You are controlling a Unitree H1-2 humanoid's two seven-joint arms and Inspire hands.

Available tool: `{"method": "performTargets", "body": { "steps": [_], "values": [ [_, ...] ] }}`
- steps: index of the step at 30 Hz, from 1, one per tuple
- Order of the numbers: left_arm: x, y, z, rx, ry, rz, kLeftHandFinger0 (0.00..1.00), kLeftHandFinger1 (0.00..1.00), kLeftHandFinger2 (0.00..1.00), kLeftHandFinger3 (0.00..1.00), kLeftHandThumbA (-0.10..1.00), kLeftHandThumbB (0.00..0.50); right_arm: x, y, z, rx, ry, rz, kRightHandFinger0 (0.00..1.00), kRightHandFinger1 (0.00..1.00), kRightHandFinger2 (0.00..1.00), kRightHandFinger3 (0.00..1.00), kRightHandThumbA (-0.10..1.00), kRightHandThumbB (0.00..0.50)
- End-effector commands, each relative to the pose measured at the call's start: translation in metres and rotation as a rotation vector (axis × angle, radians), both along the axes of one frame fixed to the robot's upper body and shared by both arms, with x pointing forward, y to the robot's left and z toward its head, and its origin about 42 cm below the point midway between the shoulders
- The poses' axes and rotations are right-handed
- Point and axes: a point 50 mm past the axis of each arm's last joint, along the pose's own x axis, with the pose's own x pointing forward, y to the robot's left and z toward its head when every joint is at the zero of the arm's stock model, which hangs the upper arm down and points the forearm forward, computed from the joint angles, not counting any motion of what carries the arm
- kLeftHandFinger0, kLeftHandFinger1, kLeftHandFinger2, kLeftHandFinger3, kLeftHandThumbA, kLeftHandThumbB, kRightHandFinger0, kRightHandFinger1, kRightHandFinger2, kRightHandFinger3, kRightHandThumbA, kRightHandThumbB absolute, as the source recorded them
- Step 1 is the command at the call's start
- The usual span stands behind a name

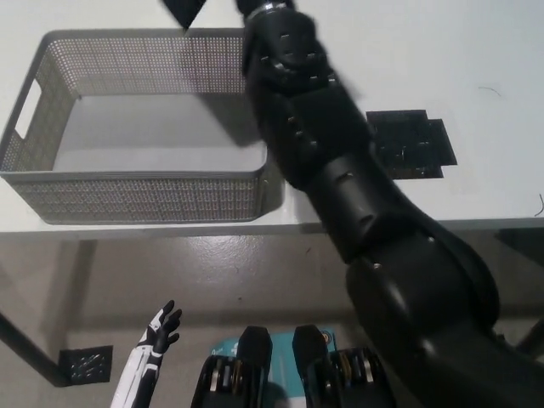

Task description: A notebook is kept standing on the table on the right hand side and a container is kept on the left hand side and the robot uses its right hand to grab the notebook and places it in the container

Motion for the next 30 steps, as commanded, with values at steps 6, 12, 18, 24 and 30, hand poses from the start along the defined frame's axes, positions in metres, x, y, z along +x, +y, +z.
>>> {"method": "performTargets", "body": {
  "steps": [6, 12, 18, 24, 30],
  "values": [
    [0.005, -0.007, 0.009, 0.011, -0.041, -0.03, 1.0, 1.0, 1.0, 1.0, 1.0, 0.329, -0.009, 0.03, 0.039, -0.145, -0.123, -0.036, 0.0, 0.24, 0.72, 0.78, -0.1, 0.106],
    [0.007, -0.009, 0.01, 0.022, -0.052, -0.036, 1.0, 1.0, 1.0, 1.0, 1.0, 0.345, -0.004, 0.026, 0.009, -0.257, -0.079, -0.013, 0.0, 0.33, 0.76, 0.84, -0.1, 0.096],
    [0.01, -0.007, 0.013, 0.034, -0.045, -0.046, 1.0, 1.0, 1.0, 1.0, 1.0, 0.351, -0.002, 0.023, -0.014, -0.355, -0.076, -0.003, 0.0, 0.19, 0.63, 0.71, -0.1, 0.141],
    [0.014, -0.007, 0.014, 0.05, -0.056, -0.046, 1.0, 1.0, 1.0, 1.0, 1.0, 0.343, 0.0, 0.018, -0.029, -0.497, -0.1, -0.002, 0.1, 0.41, 0.81, 0.83, -0.1, 0.187],
    [0.015, -0.008, 0.016, 0.058, -0.062, -0.056, 1.0, 1.0, 1.0, 1.0, 1.0, 0.319, 0.004, 0.013, -0.042, -0.579, -0.034, 0.124, 0.62, 0.71, 0.85, 1.0, 0.32, 0.249]
  ]
}}
